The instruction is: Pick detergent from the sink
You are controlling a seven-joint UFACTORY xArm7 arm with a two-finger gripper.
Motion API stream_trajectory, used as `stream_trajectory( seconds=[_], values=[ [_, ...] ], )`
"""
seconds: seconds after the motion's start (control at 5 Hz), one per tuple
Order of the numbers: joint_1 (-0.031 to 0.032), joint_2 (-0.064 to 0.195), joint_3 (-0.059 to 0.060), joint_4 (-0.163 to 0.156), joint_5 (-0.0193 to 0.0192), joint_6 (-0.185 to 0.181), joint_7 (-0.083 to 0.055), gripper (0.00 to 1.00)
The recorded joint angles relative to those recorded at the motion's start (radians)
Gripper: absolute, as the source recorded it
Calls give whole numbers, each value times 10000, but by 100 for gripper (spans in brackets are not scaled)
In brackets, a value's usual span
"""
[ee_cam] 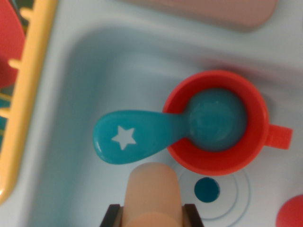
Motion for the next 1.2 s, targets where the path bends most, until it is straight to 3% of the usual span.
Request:
stream_trajectory(
  seconds=[0.2,0.4,0.6,0.8,1.0,1.2],
  values=[
    [0,-100,0,226,-16,325,21,100],
    [0,-100,0,226,-16,325,21,100],
    [1,-217,0,491,-35,707,45,100],
    [1,-217,0,491,-35,707,45,100],
    [1,-344,-1,780,-55,1122,72,100],
    [1,-344,-1,780,-55,1122,72,100]
  ],
)
